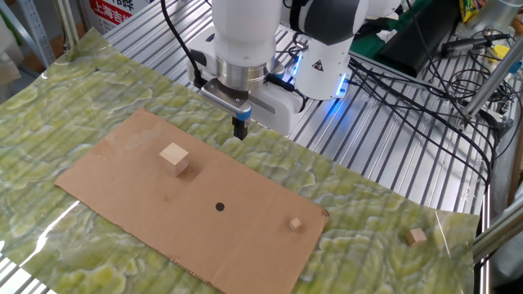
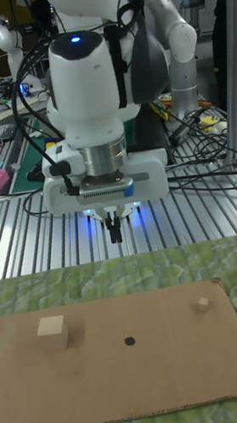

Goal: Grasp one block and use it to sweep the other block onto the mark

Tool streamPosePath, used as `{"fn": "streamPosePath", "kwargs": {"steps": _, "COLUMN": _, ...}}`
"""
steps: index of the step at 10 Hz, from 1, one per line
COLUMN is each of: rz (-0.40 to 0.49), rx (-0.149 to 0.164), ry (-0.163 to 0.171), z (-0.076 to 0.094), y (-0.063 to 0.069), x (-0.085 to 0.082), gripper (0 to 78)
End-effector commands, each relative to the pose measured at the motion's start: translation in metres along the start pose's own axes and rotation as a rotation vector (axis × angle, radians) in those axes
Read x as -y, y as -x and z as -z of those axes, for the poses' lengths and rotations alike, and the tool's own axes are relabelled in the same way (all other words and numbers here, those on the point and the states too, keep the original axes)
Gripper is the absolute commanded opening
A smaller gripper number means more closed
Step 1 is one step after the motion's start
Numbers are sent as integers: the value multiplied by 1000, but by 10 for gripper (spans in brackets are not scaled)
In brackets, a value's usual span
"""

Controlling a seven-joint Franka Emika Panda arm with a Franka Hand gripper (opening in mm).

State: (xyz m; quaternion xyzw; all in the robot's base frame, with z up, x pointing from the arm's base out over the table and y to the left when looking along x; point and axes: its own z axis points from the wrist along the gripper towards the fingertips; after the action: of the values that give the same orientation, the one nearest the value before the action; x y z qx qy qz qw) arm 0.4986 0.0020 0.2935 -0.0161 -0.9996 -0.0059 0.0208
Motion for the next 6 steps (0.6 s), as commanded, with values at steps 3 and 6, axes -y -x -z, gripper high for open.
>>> {"fn": "streamPosePath", "kwargs": {"steps": 3, "rz": -8, "rx": 10, "ry": 1, "z": -6, "y": 0, "x": -2, "gripper": 0}}
{"fn": "streamPosePath", "kwargs": {"steps": 6, "rz": -24, "rx": 16, "ry": -31, "z": -12, "y": -5, "x": -13, "gripper": 0}}
